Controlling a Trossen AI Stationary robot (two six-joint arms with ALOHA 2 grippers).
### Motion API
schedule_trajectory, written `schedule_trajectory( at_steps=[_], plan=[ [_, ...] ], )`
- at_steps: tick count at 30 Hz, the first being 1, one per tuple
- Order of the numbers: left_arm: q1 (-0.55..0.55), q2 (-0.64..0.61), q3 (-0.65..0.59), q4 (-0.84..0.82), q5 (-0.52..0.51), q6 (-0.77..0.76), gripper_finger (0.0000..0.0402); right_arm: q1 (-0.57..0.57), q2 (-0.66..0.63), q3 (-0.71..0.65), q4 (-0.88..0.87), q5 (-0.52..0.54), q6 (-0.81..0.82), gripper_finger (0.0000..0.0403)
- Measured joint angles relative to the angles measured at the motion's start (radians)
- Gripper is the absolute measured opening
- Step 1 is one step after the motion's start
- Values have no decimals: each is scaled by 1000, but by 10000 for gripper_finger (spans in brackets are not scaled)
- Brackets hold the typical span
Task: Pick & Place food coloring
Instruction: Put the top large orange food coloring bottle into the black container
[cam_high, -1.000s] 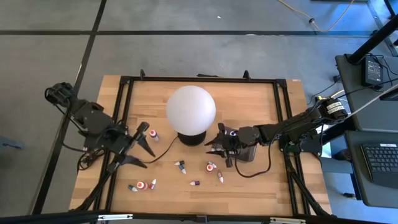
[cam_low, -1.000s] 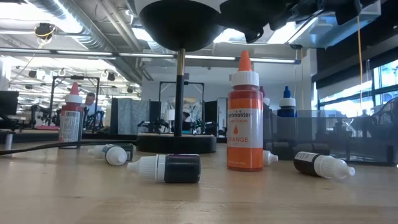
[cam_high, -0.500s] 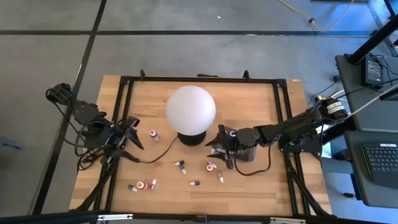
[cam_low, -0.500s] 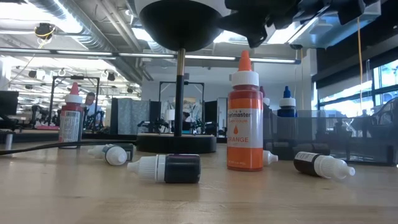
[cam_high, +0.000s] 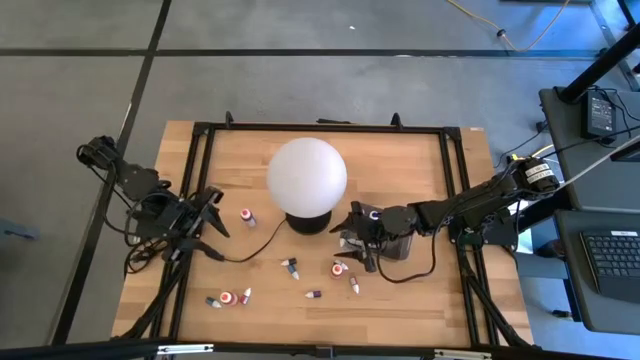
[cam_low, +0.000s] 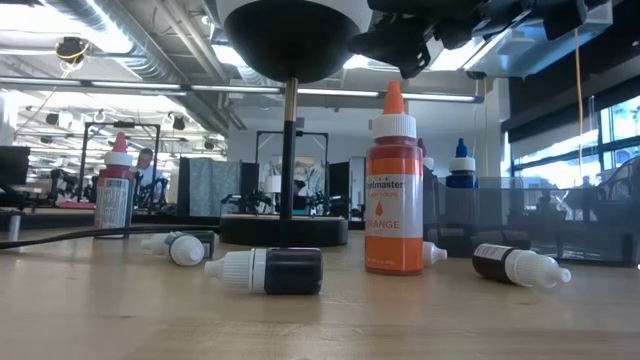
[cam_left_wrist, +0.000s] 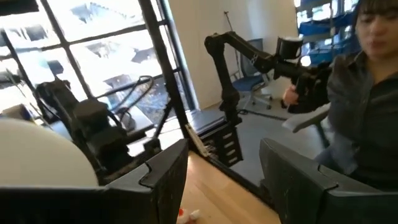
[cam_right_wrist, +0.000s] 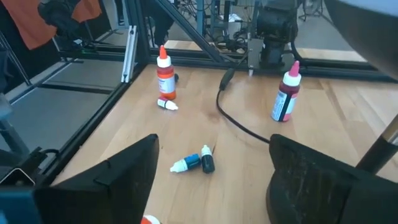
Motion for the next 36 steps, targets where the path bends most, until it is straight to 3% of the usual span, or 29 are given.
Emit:
schedule_trajectory(
  at_steps=[8,14,26,36],
  plan=[
    [0,31,0,22,-1,-27,196,47,0,8,-53,-31,-89,314],
    [0,32,0,11,-75,-53,196,136,30,158,-366,136,-109,314],
    [0,43,0,15,-96,-55,196,151,272,514,-844,42,-21,314],
    [0,46,0,15,-88,-58,196,137,403,624,-981,34,-19,314]
  ],
)
